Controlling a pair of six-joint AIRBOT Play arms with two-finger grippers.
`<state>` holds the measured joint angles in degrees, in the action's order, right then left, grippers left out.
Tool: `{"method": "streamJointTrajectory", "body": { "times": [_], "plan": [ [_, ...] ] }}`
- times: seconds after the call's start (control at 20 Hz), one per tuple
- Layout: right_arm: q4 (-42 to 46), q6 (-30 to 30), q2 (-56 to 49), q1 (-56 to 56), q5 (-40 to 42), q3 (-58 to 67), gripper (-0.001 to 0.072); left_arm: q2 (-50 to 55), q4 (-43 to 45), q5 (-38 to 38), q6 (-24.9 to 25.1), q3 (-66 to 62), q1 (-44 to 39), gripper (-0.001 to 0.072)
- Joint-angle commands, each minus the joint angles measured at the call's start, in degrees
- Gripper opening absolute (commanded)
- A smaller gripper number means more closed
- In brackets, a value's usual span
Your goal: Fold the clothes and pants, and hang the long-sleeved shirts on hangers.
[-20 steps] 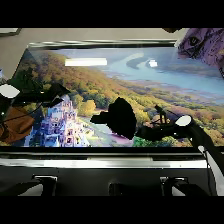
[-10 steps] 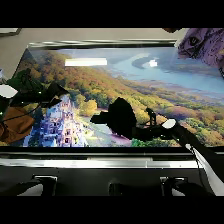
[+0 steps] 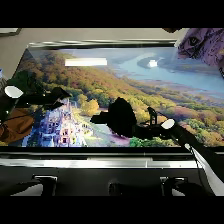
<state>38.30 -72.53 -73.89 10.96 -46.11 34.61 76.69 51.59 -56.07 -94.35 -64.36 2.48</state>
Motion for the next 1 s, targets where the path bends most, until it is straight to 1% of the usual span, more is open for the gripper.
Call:
{"method": "streamJointTrajectory", "body": {
  "times": [0.0, 0.05, 0.25, 0.5, 0.85, 0.9, 0.95],
  "plan": [
    [-0.61, 1.05, 0.0, 0.07, -1.7, 0.02, 0.0124, 1.62, -0.33, -0.09, 4.63, 1.77, -0.09, 0.0696],
    [-0.61, 1.36, 0.0, 0.07, -1.4, 0.02, 0.0026, 2.14, -1.18, -0.04, 6.36, 2.62, -0.48, 0.0696],
    [-1.38, 1.33, 0.02, 0.07, -1.18, 0.02, 0.0027, 6.23, -8.0, -0.04, 14.99, 5.84, -3.52, 0.0695],
    [-1.92, 0.17, 0.02, 0.07, -1.44, 0.02, 0.0027, 12.68, -15.02, 0.35, 21.03, 5.86, -8.59, 0.0696],
    [-1.95, -0.37, 0.02, 0.07, -1.95, 0.02, 0.0027, 14.73, -15.61, 2.51, 21.07, 5.84, -11.02, 0.0693],
    [-1.95, -0.37, 0.02, 0.07, -1.95, 0.02, 0.0027, 14.95, -15.63, 3.17, 20.85, 5.84, -11.41, 0.0684],
    [-1.95, -0.37, 0.04, 0.07, -1.99, 0.02, 0.0027, 15.34, -15.74, 3.45, 20.85, 5.84, -11.72, 0.0618]
  ]
}}
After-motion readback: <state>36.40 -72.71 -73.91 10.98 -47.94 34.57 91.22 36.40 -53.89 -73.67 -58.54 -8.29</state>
